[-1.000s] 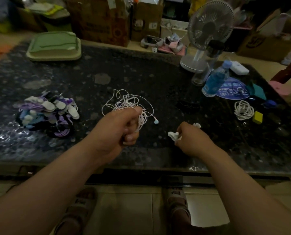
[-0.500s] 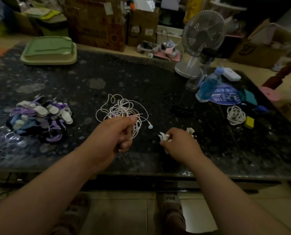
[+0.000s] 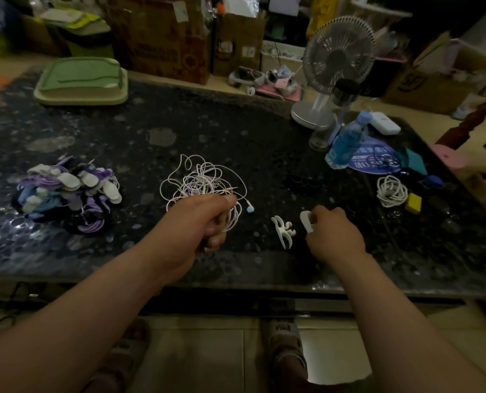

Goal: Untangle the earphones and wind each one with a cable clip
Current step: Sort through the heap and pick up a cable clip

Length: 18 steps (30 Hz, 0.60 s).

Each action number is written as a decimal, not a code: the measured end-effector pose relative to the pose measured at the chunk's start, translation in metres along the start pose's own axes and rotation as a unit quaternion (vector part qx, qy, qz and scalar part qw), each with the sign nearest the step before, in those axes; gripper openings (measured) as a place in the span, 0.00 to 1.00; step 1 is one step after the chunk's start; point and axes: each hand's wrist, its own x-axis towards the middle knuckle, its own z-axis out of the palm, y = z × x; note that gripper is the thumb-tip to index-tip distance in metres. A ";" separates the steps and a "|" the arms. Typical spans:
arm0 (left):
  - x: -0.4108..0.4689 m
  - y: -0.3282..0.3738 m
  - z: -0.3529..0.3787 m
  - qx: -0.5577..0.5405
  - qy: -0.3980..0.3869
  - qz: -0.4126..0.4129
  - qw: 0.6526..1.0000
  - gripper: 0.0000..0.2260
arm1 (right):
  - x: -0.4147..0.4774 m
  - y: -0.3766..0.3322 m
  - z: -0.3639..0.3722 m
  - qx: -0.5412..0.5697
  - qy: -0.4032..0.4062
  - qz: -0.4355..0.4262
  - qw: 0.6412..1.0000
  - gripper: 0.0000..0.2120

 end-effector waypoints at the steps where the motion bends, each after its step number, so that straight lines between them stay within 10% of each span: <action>1: 0.000 0.000 0.000 0.002 -0.001 0.000 1.000 0.19 | -0.001 -0.002 -0.001 0.013 -0.002 -0.008 1.000 0.16; 9: 0.001 0.004 -0.004 -0.030 0.001 -0.007 1.000 0.19 | -0.011 -0.011 -0.030 0.303 0.020 -0.004 0.953 0.09; 18: -0.001 0.010 -0.006 -0.090 -0.004 -0.011 0.996 0.18 | -0.082 -0.073 -0.039 0.659 -0.291 -0.076 0.689 0.15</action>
